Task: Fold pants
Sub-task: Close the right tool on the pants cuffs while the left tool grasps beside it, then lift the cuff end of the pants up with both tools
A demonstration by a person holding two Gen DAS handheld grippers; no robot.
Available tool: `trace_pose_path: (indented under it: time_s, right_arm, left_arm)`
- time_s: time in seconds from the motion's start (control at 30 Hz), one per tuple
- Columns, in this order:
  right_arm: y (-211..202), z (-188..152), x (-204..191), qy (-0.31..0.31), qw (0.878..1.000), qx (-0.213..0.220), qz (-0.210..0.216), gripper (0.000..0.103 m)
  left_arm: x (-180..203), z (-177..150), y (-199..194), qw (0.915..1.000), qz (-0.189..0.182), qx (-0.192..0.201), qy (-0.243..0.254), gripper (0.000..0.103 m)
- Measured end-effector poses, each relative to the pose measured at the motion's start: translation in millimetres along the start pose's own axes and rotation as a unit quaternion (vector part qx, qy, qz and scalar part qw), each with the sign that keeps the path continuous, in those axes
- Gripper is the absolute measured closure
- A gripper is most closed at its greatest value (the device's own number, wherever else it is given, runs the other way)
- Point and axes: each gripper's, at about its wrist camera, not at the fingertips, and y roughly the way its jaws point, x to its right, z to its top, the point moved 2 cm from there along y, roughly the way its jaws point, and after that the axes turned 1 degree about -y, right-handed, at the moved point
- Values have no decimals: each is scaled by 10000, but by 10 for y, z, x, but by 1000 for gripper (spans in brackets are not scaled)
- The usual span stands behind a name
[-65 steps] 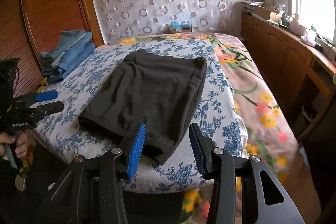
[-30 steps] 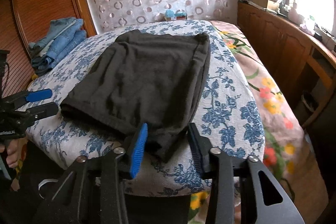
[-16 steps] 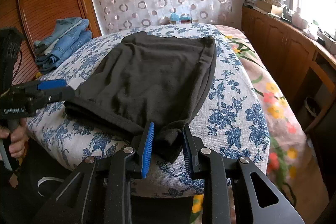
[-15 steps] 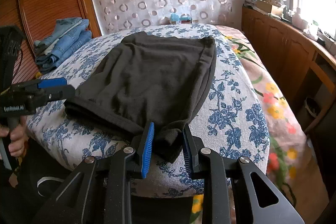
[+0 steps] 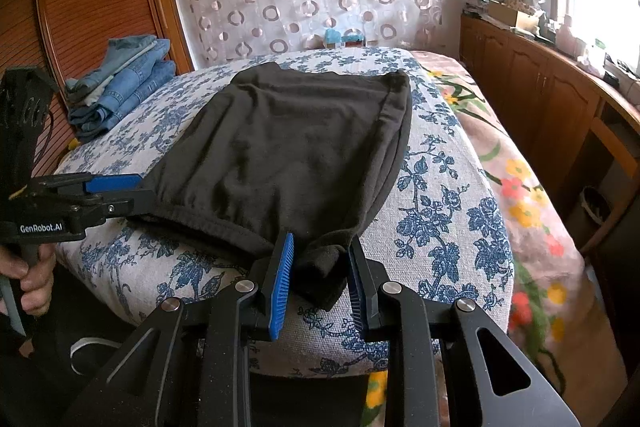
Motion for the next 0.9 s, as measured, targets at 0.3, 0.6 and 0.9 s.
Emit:
trace_pose_path:
  time_s: [0.3,0.6,0.9]
  right_arm:
    - [8,27,20,78,10000,-52,28,77]
    - [31,60,0,43,9999,-134,54,79]
    - [-9,112,45,215,9985,-36,510,94]
  left_arm:
    - [16,-21,-19,9998,-155,42,-73,65]
    - [-2,-11,-30,9986,-487,45,-182,85]
    - [19,51,-199,9978,-601,257,-137,94]
